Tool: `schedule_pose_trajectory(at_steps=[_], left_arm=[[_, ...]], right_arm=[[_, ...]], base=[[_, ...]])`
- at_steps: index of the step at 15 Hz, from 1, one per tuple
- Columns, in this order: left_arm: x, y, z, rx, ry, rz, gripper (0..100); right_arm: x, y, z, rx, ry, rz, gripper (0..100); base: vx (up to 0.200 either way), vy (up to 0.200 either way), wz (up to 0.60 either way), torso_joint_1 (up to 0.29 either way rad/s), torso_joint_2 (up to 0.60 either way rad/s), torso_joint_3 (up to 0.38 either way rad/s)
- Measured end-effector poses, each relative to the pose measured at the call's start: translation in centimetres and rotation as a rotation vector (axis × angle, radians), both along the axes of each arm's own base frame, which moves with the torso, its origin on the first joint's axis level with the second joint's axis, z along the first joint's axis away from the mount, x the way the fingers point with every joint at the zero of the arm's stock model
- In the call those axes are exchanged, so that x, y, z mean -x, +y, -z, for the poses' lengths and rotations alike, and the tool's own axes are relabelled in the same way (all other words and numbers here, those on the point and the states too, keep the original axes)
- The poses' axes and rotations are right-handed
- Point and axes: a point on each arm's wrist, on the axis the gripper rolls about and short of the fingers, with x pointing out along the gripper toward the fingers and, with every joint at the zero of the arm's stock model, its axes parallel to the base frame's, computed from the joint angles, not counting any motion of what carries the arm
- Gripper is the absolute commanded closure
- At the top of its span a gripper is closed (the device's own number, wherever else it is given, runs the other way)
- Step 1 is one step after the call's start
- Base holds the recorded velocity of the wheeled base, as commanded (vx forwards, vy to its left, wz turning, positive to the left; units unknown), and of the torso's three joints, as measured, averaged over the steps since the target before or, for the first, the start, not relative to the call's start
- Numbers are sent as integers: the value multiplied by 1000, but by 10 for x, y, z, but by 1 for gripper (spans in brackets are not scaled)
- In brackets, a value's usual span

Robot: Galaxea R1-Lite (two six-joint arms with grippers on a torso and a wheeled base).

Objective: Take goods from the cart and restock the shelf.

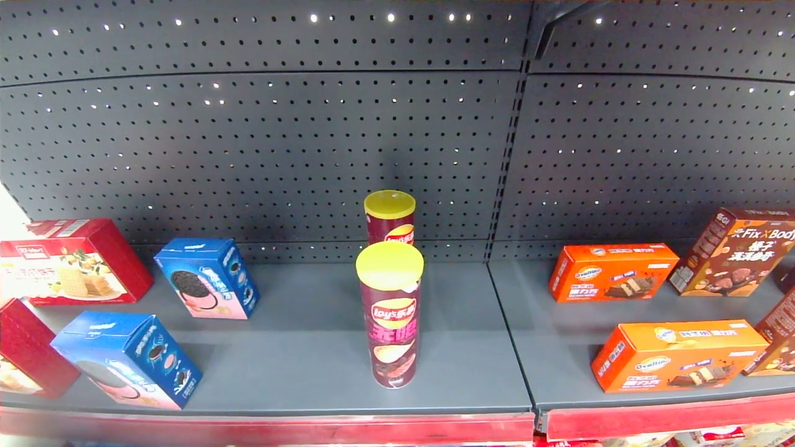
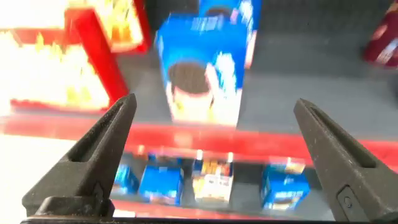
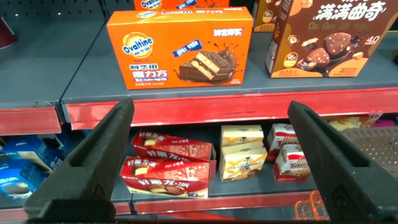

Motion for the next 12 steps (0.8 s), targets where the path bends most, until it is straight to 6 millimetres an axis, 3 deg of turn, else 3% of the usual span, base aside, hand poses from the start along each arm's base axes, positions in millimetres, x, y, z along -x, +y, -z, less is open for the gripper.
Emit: schedule_pose_trajectory(at_steps=[4, 8, 12], left_arm=[[19, 1, 22, 20, 4, 6, 0], [26, -7, 29, 57, -22, 279, 0], [30, -3, 30, 18, -70, 102, 0]], right_arm=[[0, 0, 0, 0, 0, -1, 0], [0, 0, 0, 0, 0, -1, 0], [0, 0, 0, 0, 0, -1, 0]], base=[[0, 0, 0, 0, 0, 0], [0, 0, 0, 0, 0, 0], [0, 0, 0, 0, 0, 0]])
